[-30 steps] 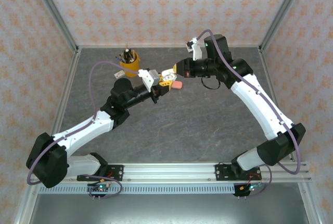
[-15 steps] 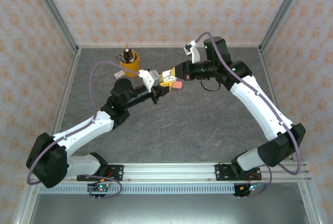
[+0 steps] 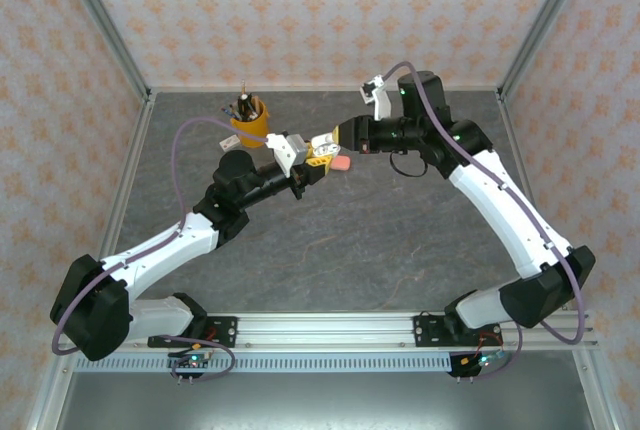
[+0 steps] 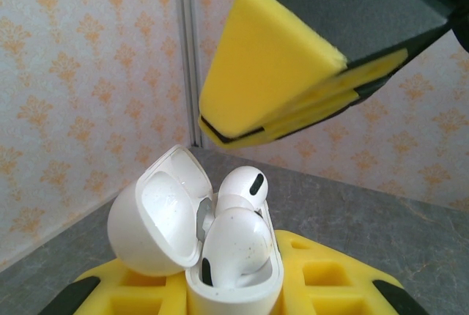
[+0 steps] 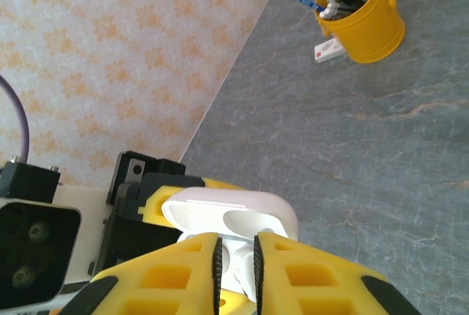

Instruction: Insert the wireless bluetooth earbuds into the charging case

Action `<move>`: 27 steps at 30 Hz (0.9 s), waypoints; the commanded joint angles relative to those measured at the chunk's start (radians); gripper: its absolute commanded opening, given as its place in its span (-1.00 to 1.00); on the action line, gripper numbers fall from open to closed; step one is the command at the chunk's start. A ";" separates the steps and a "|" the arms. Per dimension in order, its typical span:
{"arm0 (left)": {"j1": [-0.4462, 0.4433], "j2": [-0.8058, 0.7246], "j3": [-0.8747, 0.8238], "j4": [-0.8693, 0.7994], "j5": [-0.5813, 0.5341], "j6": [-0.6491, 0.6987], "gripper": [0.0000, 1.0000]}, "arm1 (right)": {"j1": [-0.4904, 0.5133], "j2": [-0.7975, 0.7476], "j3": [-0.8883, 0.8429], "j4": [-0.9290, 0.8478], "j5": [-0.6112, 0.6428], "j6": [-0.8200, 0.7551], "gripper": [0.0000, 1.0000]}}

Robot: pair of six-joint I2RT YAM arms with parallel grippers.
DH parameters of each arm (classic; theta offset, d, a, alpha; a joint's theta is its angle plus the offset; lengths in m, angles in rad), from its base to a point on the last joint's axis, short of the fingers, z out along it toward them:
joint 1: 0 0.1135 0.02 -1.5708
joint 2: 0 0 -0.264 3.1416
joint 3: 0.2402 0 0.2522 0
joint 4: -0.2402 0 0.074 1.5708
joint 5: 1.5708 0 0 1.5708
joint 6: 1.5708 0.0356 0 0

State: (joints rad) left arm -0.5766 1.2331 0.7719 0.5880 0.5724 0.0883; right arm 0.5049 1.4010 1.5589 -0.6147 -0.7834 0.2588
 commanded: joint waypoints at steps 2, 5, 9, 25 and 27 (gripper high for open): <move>-0.006 -0.022 0.030 0.048 0.016 0.024 -1.00 | 0.001 -0.068 -0.006 0.052 0.077 0.035 -0.58; -0.006 -0.017 0.029 0.056 0.021 0.021 -1.00 | 0.001 -0.089 -0.018 0.053 0.122 0.040 -0.58; -0.006 -0.013 0.026 0.062 0.030 0.022 -1.00 | 0.002 -0.094 -0.013 0.038 0.252 0.032 -0.52; -0.012 0.010 0.043 0.038 0.031 0.022 -1.00 | 0.033 0.356 0.490 -0.279 0.226 -0.019 -0.52; -0.013 0.018 0.048 0.037 0.020 0.022 -1.00 | 0.063 0.385 0.520 -0.327 0.226 -0.049 -0.53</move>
State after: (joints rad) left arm -0.5785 1.2354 0.7727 0.5945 0.5949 0.0883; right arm 0.5282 1.7638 2.0224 -0.8261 -0.5400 0.2558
